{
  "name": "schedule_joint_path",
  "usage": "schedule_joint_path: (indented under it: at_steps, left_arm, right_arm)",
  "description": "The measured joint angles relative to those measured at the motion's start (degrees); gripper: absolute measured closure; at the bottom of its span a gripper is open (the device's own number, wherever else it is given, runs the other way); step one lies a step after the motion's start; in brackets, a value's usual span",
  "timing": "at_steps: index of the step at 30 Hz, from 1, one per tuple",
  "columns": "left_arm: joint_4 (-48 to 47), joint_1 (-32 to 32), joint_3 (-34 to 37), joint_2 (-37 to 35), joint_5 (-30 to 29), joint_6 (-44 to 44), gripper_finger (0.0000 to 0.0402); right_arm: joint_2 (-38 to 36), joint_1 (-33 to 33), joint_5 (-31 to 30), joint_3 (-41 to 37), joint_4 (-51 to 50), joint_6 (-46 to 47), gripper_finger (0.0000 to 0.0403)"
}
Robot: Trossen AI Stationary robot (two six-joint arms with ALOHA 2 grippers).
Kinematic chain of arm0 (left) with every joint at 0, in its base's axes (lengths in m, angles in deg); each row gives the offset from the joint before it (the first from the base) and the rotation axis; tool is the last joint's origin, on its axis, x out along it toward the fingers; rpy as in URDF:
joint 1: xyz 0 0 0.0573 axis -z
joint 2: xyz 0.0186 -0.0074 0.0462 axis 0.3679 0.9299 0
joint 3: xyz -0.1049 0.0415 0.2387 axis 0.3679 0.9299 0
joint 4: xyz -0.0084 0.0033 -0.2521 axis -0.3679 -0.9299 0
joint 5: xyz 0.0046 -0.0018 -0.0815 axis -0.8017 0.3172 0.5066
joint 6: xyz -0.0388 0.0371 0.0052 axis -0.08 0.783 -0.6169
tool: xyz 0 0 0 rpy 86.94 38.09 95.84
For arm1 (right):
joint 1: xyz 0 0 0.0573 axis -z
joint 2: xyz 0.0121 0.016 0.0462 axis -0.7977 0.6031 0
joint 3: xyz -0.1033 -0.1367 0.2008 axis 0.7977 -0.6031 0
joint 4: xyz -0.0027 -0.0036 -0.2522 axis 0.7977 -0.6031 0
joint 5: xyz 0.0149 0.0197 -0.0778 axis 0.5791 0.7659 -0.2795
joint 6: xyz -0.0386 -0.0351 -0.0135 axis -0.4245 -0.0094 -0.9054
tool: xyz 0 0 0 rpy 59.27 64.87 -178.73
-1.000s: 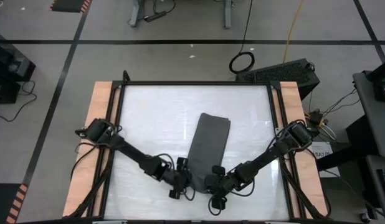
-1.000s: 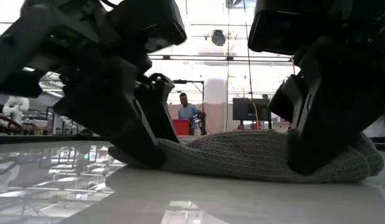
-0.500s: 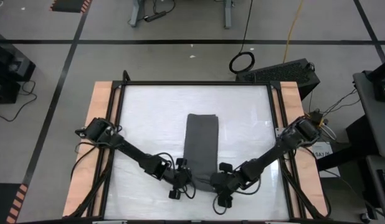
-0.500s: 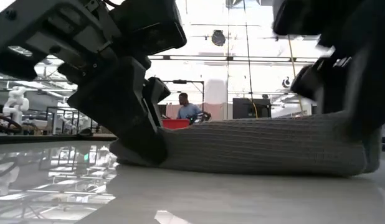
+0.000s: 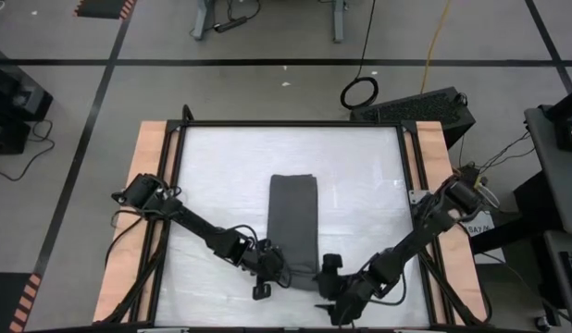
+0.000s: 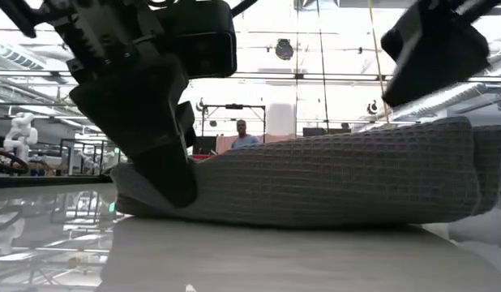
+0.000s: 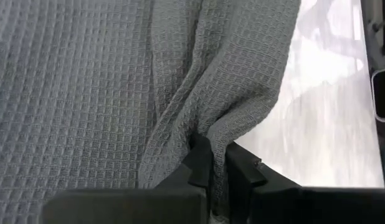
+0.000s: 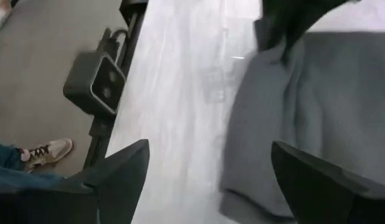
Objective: Roll towel into tight, uniform cylinder
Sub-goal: Roll the gray towel
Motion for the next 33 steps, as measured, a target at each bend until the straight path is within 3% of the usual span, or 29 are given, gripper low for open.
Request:
schedule_joint_path:
  at_steps: [7, 12, 15, 18, 23, 33]
  left_arm:
    - [1.5, -0.08, 0.0, 0.0, 0.0, -3.26, 0.0378]
    - [1.87, -0.07, 0.0, 0.0, 1.51, -5.33, 0.0377]
    - [1.85, 0.36, 0.0, 0.0, 1.5, -5.73, 0.0377]
    - [1.9, 1.0, 0.0, 0.0, 2.26, -5.76, 0.0377]
    - [2.06, 2.48, 0.0, -0.46, 3.44, -6.46, 0.0377]
    - [-0.66, 5.91, -0.09, -4.88, 3.43, -10.94, 0.0377]
  right_arm:
    - [4.38, 0.57, -5.33, 0.02, 0.57, -0.4, 0.0096]
    - [5.72, 2.55, -5.48, 0.07, 0.21, -0.66, 0.0116]
    - [6.01, 3.3, -5.49, 0.07, -0.87, -1.52, 0.0158]
    - [5.75, 3.84, -4.92, 0.07, -1.68, -2.16, 0.0232]
    - [4.75, 5.07, 3.0, 0.17, -1.74, -3.37, 0.0377]
    - [-0.61, 11.52, 22.3, 0.22, 2.26, 1.16, 0.0397]
